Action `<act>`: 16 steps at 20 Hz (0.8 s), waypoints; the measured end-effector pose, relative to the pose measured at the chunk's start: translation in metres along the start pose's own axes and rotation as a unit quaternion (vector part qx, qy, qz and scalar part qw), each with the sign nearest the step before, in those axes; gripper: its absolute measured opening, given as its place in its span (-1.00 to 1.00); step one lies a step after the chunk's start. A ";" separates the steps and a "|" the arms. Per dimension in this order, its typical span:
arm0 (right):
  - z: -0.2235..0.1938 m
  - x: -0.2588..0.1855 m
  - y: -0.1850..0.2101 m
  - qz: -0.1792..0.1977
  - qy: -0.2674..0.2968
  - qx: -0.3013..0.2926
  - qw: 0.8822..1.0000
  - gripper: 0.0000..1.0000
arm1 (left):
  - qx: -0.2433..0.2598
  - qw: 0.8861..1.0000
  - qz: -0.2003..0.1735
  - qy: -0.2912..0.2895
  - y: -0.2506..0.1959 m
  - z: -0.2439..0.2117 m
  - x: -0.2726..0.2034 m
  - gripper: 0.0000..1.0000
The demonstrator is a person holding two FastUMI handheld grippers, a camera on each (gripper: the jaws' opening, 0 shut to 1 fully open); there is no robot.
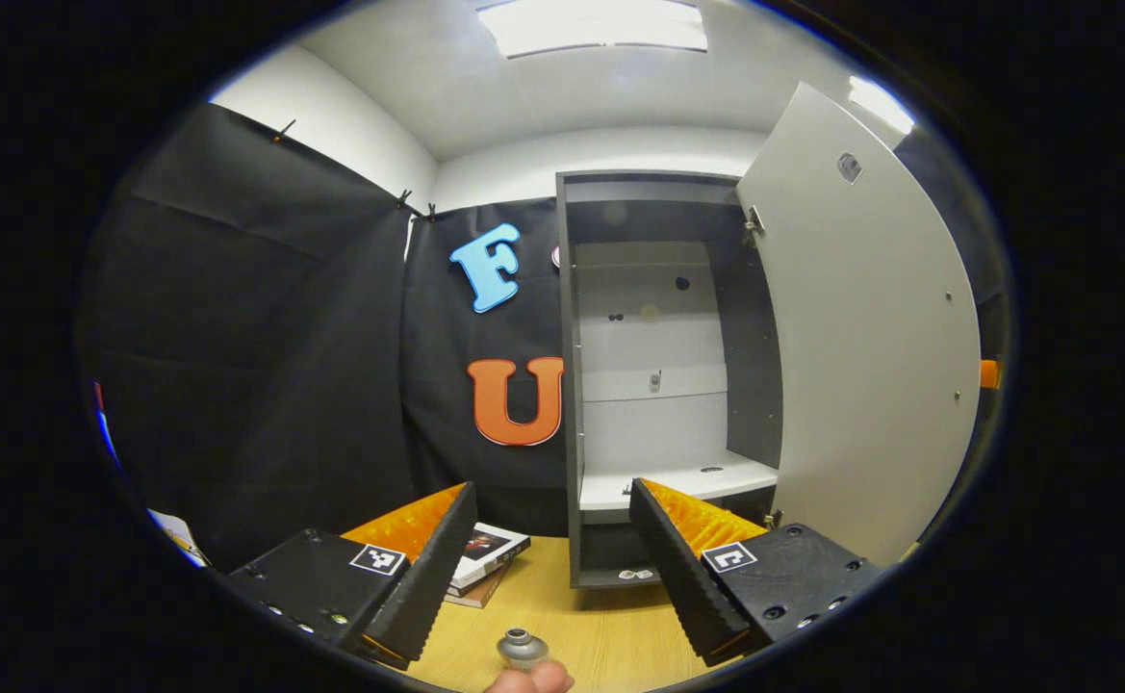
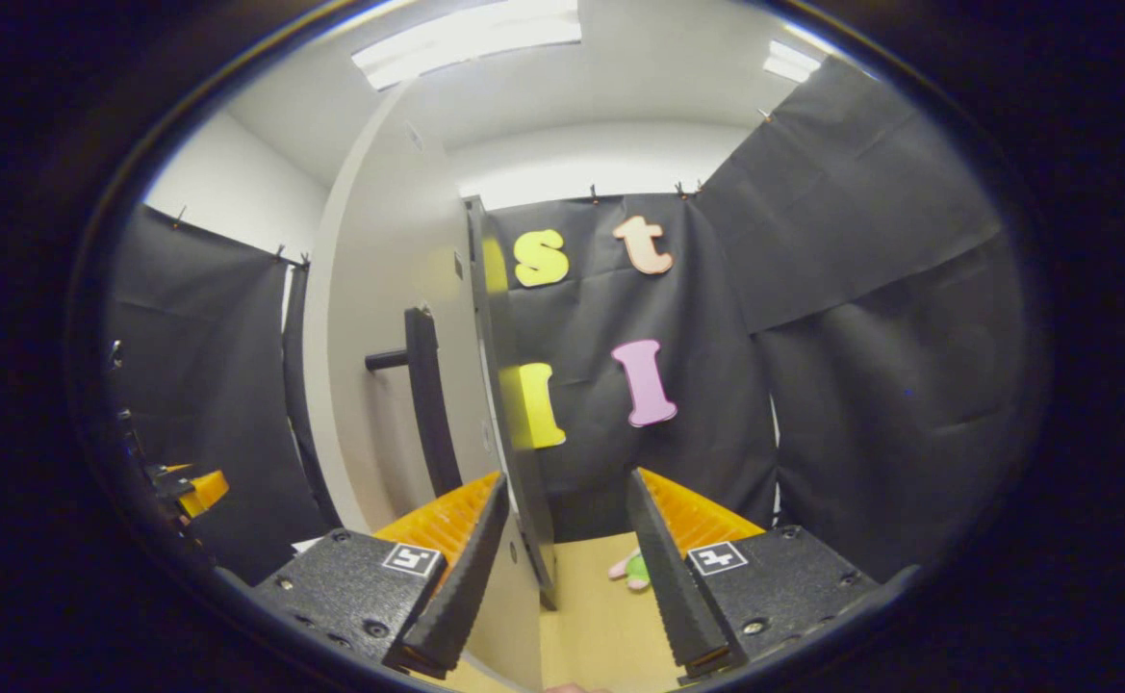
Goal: Open the cabinet door with the right hand, grasp the bottle in the cabinet with the left hand and place it on the coaster, then close the cabinet door with the right hand.
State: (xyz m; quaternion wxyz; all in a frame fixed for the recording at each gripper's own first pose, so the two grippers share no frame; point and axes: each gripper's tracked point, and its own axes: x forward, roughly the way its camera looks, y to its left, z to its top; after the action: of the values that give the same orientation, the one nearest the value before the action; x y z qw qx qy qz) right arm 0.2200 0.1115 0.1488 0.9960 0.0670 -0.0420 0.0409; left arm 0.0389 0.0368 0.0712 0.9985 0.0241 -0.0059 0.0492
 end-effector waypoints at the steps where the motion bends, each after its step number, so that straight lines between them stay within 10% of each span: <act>1: 0.001 0.003 0.004 0.010 0.001 0.003 1.000 0.55 | -0.003 1.000 -0.005 0.001 -0.003 -0.002 0.000 0.92; 7: 0.000 -0.002 0.012 -0.002 0.000 -0.023 1.000 0.49 | 0.002 1.000 -0.001 0.009 -0.008 -0.012 -0.006 1.00; 16: -0.025 0.009 0.120 0.121 0.020 -0.014 0.992 0.49 | 0.011 1.000 -0.010 0.001 -0.006 -0.015 -0.020 0.92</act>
State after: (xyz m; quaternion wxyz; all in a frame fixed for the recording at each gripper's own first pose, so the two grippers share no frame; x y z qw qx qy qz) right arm 0.2204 0.2346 0.1403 0.9851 0.0469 -0.0310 0.1623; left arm 0.0200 0.0297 0.0553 0.9986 0.0351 -0.0046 0.0394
